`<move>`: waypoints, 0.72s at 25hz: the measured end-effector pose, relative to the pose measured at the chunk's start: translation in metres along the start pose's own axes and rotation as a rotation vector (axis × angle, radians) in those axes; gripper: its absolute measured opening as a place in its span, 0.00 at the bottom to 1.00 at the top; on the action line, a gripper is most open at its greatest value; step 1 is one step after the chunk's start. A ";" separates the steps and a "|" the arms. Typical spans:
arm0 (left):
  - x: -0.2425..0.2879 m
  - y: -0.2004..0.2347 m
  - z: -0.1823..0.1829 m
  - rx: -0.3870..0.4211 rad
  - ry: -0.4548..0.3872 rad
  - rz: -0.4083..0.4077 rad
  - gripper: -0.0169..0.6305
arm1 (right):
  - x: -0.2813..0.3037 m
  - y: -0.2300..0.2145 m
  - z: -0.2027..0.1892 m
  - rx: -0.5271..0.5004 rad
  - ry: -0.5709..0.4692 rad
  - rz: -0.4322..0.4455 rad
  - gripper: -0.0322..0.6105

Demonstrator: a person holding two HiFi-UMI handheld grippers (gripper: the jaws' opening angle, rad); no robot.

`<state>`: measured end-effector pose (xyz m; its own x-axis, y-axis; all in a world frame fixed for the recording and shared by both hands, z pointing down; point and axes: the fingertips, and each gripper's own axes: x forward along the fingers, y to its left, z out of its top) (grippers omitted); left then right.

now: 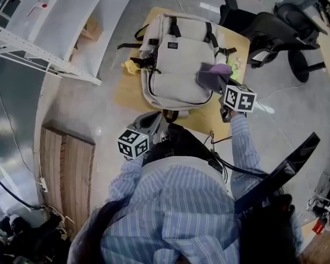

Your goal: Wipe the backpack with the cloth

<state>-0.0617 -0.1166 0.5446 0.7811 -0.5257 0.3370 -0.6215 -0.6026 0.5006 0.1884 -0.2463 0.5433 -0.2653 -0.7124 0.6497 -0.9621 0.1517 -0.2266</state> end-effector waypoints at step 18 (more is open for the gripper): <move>0.014 -0.013 0.007 0.044 0.022 -0.063 0.04 | -0.037 0.105 0.027 -0.050 -0.128 0.202 0.11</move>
<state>-0.0433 -0.1201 0.5367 0.8194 -0.4733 0.3234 -0.5730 -0.6600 0.4859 0.0986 -0.2224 0.4758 -0.4452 -0.7449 0.4970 -0.8933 0.3308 -0.3043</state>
